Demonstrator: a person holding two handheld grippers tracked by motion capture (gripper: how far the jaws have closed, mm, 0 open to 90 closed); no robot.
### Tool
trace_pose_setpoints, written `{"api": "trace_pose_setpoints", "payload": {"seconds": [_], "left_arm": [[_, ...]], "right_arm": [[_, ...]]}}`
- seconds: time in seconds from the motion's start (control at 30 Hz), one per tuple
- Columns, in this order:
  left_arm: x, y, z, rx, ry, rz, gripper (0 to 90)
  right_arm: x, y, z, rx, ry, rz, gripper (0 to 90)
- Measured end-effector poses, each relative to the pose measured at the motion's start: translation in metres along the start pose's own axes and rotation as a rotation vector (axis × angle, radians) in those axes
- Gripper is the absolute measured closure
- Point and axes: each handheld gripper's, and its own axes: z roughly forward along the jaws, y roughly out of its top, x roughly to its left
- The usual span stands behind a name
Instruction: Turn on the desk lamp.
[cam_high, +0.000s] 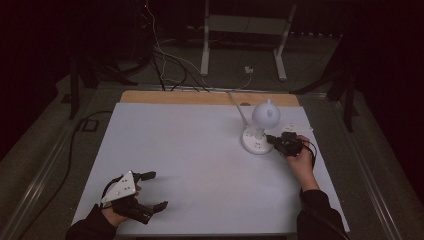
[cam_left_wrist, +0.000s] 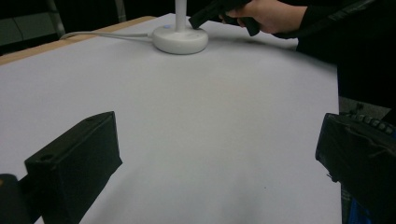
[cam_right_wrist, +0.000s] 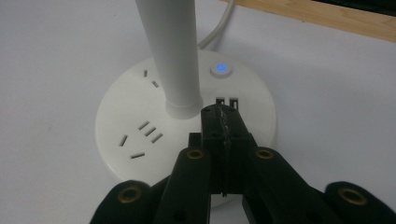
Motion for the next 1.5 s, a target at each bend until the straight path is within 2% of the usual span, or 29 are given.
{"api": "trace_pose_setpoints", "payload": {"seconds": [0.47,0.53,0.57,0.6,0.67,0.7,0.93,1.1,1.13,1.33,1.37,1.4,1.43,1.47,1.5], "left_arm": [[0.001,-0.001,-0.001,-0.001,0.001,-0.005,0.4],[0.001,0.0,-0.001,-0.002,0.001,-0.004,0.4],[0.001,0.0,-0.001,-0.004,0.001,-0.007,0.4],[0.002,0.0,-0.001,-0.003,0.002,-0.01,0.4],[0.002,-0.001,-0.001,-0.001,0.002,-0.006,0.4],[0.002,-0.001,0.0,0.0,0.001,-0.006,0.4],[0.001,0.0,-0.001,-0.002,0.0,-0.008,0.4],[0.001,0.0,-0.001,-0.001,0.0,-0.007,0.4],[0.001,0.0,-0.001,-0.003,-0.001,-0.008,0.4],[0.001,0.0,-0.001,-0.003,0.0,-0.009,0.4],[0.001,0.0,-0.001,-0.003,0.001,-0.009,0.4],[0.001,0.0,-0.001,-0.003,0.003,-0.007,0.4],[0.001,0.0,-0.001,-0.005,0.002,-0.007,0.4],[0.002,0.0,-0.001,-0.004,0.001,-0.007,0.4],[0.002,0.0,-0.001,-0.004,0.001,-0.007,0.4]], "right_arm": [[0.0,-0.001,0.003,-0.009,0.019,0.013,90.0],[0.0,0.001,0.003,0.003,0.017,0.022,90.0],[0.001,0.002,0.001,-0.016,-0.006,0.005,90.0],[0.0,0.002,-0.001,-0.052,0.013,0.03,88.2],[0.0,0.005,-0.004,-0.059,0.012,0.027,87.9],[0.001,0.005,-0.005,-0.055,0.008,0.009,89.5],[0.003,0.0,0.001,-0.005,-0.015,-0.031,90.0],[0.002,-0.001,0.0,-0.011,-0.015,-0.031,90.0],[-0.001,-0.002,0.0,-0.017,-0.009,-0.013,90.0],[0.0,-0.002,-0.001,-0.015,-0.016,-0.021,90.0],[0.0,0.0,-0.005,-0.051,-0.016,-0.025,74.6],[-0.001,0.002,-0.008,-0.085,0.0,-0.03,69.5],[-0.001,0.002,-0.008,-0.085,0.0,-0.03,69.5],[-0.004,0.008,-0.016,-0.124,0.028,-0.012,61.5],[-0.005,0.01,-0.02,-0.139,0.04,-0.002,56.4]]}}
